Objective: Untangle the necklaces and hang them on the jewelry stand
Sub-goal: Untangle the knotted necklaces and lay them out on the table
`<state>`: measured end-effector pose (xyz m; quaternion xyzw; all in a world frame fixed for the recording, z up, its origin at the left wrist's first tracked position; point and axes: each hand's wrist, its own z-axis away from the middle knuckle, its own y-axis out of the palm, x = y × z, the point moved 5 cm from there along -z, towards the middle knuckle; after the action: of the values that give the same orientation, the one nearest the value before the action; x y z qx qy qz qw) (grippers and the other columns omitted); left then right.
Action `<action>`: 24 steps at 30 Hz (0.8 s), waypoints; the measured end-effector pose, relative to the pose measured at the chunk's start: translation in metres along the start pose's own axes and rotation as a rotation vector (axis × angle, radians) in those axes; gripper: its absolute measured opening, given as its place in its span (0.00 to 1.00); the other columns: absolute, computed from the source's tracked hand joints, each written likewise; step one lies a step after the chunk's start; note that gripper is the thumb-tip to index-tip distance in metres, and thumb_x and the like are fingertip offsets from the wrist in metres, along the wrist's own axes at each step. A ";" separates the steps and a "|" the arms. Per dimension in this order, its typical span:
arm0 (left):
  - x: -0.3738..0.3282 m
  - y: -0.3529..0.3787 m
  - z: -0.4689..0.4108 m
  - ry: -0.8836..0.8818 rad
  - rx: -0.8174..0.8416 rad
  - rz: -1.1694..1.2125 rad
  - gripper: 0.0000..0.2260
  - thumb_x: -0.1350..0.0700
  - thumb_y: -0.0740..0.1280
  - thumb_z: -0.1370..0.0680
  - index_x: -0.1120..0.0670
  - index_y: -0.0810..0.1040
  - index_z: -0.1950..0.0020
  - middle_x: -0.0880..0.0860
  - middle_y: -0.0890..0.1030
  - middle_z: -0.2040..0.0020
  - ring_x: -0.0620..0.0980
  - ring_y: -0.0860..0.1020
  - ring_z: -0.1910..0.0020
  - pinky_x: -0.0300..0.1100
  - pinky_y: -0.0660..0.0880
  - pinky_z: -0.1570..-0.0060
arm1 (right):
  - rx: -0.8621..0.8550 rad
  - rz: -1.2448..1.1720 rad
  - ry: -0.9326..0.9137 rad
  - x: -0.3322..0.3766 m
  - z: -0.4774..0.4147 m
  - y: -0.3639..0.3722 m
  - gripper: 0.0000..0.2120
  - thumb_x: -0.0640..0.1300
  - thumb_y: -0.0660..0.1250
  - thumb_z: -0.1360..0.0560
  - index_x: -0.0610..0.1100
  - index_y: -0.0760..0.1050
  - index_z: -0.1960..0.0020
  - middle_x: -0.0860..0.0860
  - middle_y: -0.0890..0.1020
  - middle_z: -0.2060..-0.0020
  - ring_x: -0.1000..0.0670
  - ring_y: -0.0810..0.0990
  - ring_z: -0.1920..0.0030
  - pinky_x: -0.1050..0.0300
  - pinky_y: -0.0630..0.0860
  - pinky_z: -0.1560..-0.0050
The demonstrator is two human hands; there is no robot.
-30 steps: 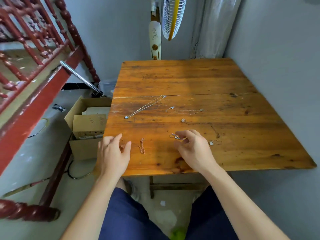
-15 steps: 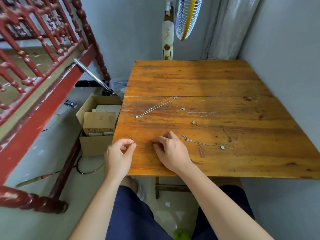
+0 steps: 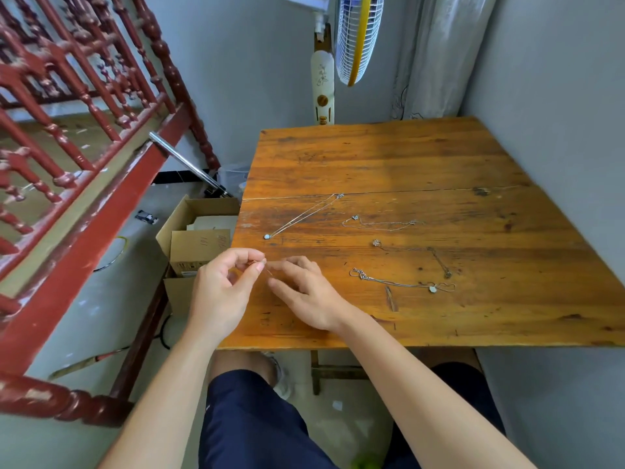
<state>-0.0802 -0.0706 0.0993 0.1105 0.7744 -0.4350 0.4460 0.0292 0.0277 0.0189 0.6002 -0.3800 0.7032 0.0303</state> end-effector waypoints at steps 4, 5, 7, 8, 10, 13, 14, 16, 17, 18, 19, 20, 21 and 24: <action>-0.011 0.000 -0.002 0.008 -0.066 0.042 0.04 0.56 0.71 0.23 0.48 0.83 0.50 0.42 0.83 0.55 0.39 0.79 0.54 0.34 0.75 0.54 | -0.113 -0.047 -0.068 -0.004 0.008 -0.013 0.11 0.54 0.64 0.18 0.51 0.82 0.42 0.55 0.82 0.50 0.56 0.78 0.48 0.58 0.75 0.45; -0.013 0.000 -0.002 0.006 -0.078 0.049 0.04 0.56 0.71 0.23 0.48 0.83 0.50 0.41 0.83 0.55 0.39 0.79 0.54 0.33 0.75 0.54 | -0.147 -0.065 -0.062 -0.005 0.011 -0.017 0.12 0.53 0.64 0.18 0.50 0.83 0.42 0.56 0.83 0.53 0.57 0.79 0.52 0.60 0.76 0.49; -0.016 0.004 -0.002 0.002 -0.091 0.047 0.05 0.56 0.71 0.23 0.47 0.83 0.50 0.41 0.83 0.55 0.38 0.79 0.54 0.31 0.75 0.54 | -0.236 -0.076 -0.054 -0.007 0.020 -0.028 0.12 0.52 0.64 0.17 0.49 0.83 0.42 0.55 0.84 0.57 0.55 0.81 0.56 0.59 0.77 0.53; -0.017 0.006 -0.001 -0.002 -0.096 0.047 0.05 0.56 0.71 0.23 0.46 0.83 0.50 0.40 0.83 0.55 0.38 0.79 0.54 0.29 0.74 0.55 | -0.280 -0.062 -0.051 -0.007 0.025 -0.034 0.12 0.52 0.64 0.18 0.48 0.84 0.43 0.54 0.85 0.57 0.54 0.81 0.56 0.58 0.78 0.53; -0.018 0.011 0.001 -0.025 -0.110 0.057 0.05 0.56 0.71 0.23 0.46 0.82 0.50 0.39 0.83 0.55 0.37 0.80 0.55 0.28 0.74 0.55 | -0.344 -0.056 -0.025 -0.008 0.035 -0.047 0.12 0.52 0.64 0.18 0.48 0.84 0.46 0.55 0.85 0.56 0.56 0.81 0.55 0.59 0.77 0.53; -0.017 0.021 0.003 -0.136 -0.124 0.151 0.06 0.57 0.71 0.23 0.47 0.83 0.49 0.40 0.83 0.53 0.37 0.80 0.53 0.33 0.75 0.51 | -0.318 -0.277 0.114 -0.013 0.054 -0.064 0.16 0.54 0.63 0.18 0.45 0.83 0.54 0.51 0.85 0.56 0.54 0.81 0.50 0.54 0.77 0.45; -0.015 0.026 0.003 -0.207 -0.119 0.226 0.06 0.57 0.71 0.23 0.48 0.83 0.47 0.42 0.83 0.52 0.37 0.80 0.52 0.35 0.76 0.50 | -0.306 -0.395 0.153 -0.015 0.060 -0.070 0.18 0.53 0.62 0.18 0.43 0.83 0.55 0.49 0.85 0.55 0.52 0.81 0.48 0.52 0.76 0.41; -0.009 0.037 0.003 -0.347 -0.107 0.383 0.07 0.58 0.71 0.23 0.50 0.83 0.46 0.45 0.83 0.49 0.41 0.80 0.51 0.38 0.76 0.51 | -0.323 -0.645 0.212 -0.017 0.074 -0.085 0.20 0.51 0.60 0.17 0.44 0.82 0.61 0.48 0.85 0.59 0.48 0.83 0.47 0.50 0.75 0.36; -0.007 0.042 0.003 -0.405 -0.106 0.449 0.07 0.58 0.71 0.23 0.49 0.82 0.46 0.46 0.83 0.48 0.43 0.79 0.52 0.39 0.76 0.52 | -0.356 -0.786 0.233 -0.019 0.081 -0.095 0.22 0.51 0.59 0.17 0.45 0.79 0.65 0.47 0.83 0.63 0.47 0.83 0.50 0.48 0.74 0.35; -0.004 0.048 0.003 -0.462 -0.106 0.508 0.07 0.58 0.72 0.23 0.49 0.82 0.46 0.47 0.83 0.48 0.45 0.78 0.53 0.41 0.75 0.53 | -0.407 -0.937 0.247 -0.021 0.089 -0.106 0.23 0.50 0.60 0.17 0.47 0.76 0.69 0.48 0.79 0.68 0.46 0.82 0.55 0.47 0.73 0.36; -0.003 0.054 0.003 -0.521 -0.104 0.564 0.08 0.59 0.72 0.24 0.50 0.83 0.47 0.49 0.84 0.49 0.46 0.77 0.55 0.42 0.76 0.54 | -0.474 -1.087 0.254 -0.025 0.097 -0.117 0.24 0.50 0.60 0.17 0.47 0.71 0.71 0.49 0.73 0.71 0.46 0.80 0.61 0.47 0.73 0.39; -0.002 0.061 0.003 -0.576 -0.096 0.610 0.08 0.60 0.72 0.24 0.51 0.83 0.46 0.51 0.83 0.49 0.46 0.76 0.56 0.42 0.76 0.55 | -0.551 -1.215 0.257 -0.030 0.107 -0.129 0.23 0.50 0.61 0.18 0.48 0.66 0.71 0.50 0.67 0.72 0.47 0.75 0.66 0.48 0.74 0.43; -0.002 0.070 0.004 -0.615 -0.079 0.641 0.09 0.61 0.73 0.25 0.52 0.83 0.46 0.52 0.83 0.50 0.47 0.75 0.57 0.41 0.75 0.56 | -0.630 -1.306 0.259 -0.035 0.117 -0.142 0.22 0.50 0.62 0.18 0.48 0.64 0.69 0.50 0.63 0.71 0.49 0.71 0.68 0.49 0.74 0.48; -0.010 0.101 0.010 -0.624 0.007 0.597 0.08 0.60 0.74 0.26 0.52 0.83 0.47 0.51 0.84 0.49 0.47 0.76 0.56 0.42 0.76 0.56 | -0.791 -1.398 0.253 -0.051 0.143 -0.170 0.20 0.51 0.62 0.19 0.48 0.66 0.68 0.52 0.61 0.72 0.51 0.63 0.71 0.55 0.70 0.59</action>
<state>-0.0124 -0.0159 0.0470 0.1944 0.5350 -0.3022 0.7646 0.2460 0.0881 0.0581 0.5596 -0.1316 0.3980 0.7149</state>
